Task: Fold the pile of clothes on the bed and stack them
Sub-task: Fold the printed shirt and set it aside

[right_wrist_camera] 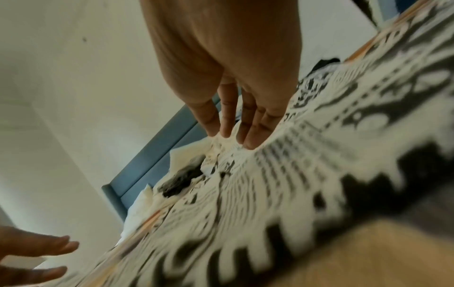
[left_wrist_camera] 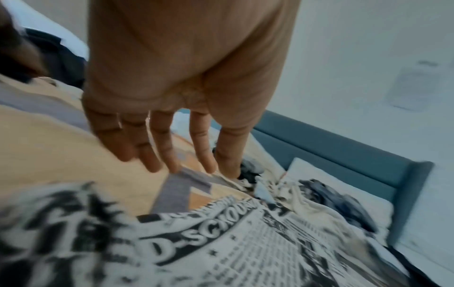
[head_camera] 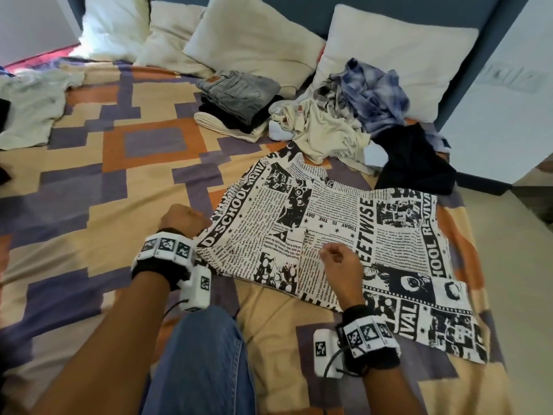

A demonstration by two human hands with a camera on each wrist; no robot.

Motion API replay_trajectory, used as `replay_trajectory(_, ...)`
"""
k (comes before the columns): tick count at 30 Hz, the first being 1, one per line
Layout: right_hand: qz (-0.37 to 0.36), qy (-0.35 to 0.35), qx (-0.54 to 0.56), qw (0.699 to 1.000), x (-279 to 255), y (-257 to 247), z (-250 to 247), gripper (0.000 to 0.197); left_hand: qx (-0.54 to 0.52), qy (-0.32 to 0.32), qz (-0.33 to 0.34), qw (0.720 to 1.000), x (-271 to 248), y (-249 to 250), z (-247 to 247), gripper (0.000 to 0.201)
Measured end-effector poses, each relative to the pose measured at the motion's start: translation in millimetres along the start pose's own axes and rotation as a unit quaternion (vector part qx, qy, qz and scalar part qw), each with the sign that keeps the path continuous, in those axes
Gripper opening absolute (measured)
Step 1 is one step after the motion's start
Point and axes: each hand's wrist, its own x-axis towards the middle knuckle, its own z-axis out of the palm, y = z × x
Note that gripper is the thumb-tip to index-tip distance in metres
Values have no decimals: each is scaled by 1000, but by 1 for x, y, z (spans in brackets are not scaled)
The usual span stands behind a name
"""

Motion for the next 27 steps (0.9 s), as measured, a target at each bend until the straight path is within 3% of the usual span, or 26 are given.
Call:
replay_trajectory(3,-18,57,-59,996,20,2,-38,17,-11,-49,89,995,-26,45,41,10)
replay_trajectory(6,8,43,-181,982,33,24,-85,28,50,-179,71,980,-30,60,95,22)
replay_trajectory(8,30,12,-226,974,36,43,-120,40,119,-201,64,970,-28,60,120,37)
replay_trajectory(11,31,-32,-287,957,37,62,-163,50,177,-171,72,967,-24,65,137,35)
replay_trajectory(15,5,-77,-349,934,46,73,-189,43,225,-177,84,954,-17,77,139,20)
replay_trajectory(17,1,-61,-352,934,54,75,-194,30,220,-146,104,959,-14,84,142,25)
replay_trajectory(20,-6,21,-316,948,56,74,-197,19,165,-65,155,972,-17,95,147,25)
replay_trajectory(23,-19,55,-314,948,46,76,-193,32,135,-57,135,980,-29,101,153,30)
replay_trajectory(25,-37,47,-297,953,32,76,-184,49,153,-48,88,983,-46,99,156,46)
replay_trajectory(27,-48,57,-284,956,16,72,-172,56,152,-4,87,985,-69,94,158,60)
